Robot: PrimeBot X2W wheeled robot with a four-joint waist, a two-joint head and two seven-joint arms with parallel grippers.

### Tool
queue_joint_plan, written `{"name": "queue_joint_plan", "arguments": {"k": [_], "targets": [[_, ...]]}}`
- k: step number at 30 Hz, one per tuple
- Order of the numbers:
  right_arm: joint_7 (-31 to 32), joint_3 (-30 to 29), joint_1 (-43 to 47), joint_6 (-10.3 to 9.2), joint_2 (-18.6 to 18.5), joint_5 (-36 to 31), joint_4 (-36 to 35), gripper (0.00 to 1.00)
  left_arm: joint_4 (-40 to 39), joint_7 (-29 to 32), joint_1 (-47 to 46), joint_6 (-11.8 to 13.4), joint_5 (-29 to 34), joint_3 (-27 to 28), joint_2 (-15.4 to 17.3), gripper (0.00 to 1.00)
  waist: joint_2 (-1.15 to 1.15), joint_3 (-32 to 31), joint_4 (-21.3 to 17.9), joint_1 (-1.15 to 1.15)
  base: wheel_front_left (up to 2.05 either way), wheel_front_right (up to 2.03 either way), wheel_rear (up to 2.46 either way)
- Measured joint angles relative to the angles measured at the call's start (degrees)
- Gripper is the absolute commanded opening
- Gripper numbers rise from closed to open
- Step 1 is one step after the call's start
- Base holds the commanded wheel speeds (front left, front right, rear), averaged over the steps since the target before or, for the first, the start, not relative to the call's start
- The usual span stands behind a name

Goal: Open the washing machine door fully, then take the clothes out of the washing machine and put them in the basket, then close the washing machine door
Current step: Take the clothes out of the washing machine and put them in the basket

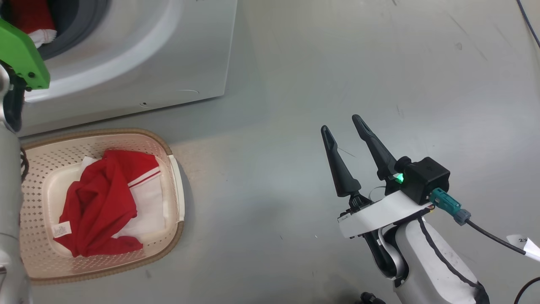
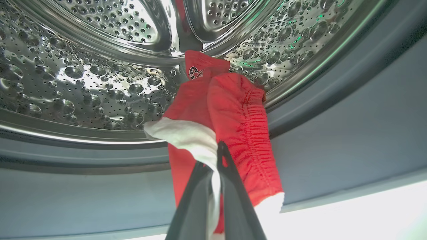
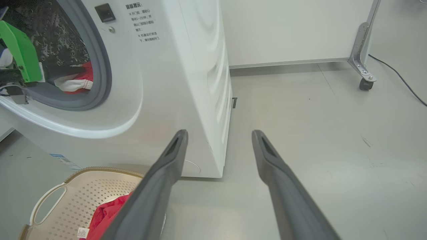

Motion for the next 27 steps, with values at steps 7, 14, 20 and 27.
{"name": "queue_joint_plan", "arguments": {"k": [7, 14, 20, 27], "targets": [[0.0, -0.9, 0.4, 0.04, 0.0, -1.0, 1.1, 1.0, 1.1, -3.3, 2.5, -0.6, -0.3, -1.1, -1.1, 0.0, 0.0, -3.1, 1.8, 0.0, 0.0, 0.0, 0.0], [0.0, -2.1, 1.9, 0.05, -0.1, -1.4, 1.9, 1.0, 2.0, -6.5, 6.5, -1.1, -0.3, -2.8, -2.0, 0.0, 0.0, -6.2, 3.7, 0.0, 0.0, 0.0, 0.0], [0.0, -3.4, 2.9, 0.07, -0.4, -1.8, 2.1, 1.0, 2.0, -9.5, 9.0, -1.1, -0.3, -4.7, -2.8, 0.0, 0.0, -8.8, 5.5, 0.0, 0.0, 0.0, 0.0], [0.0, -4.6, 4.4, 0.57, -0.6, -1.8, 2.3, 1.0, 1.6, -13.4, 12.5, -1.2, -0.3, -6.5, -3.6, 0.0, 0.0, -11.7, 7.7, 0.0, 0.0, 0.0, 0.0]]}}
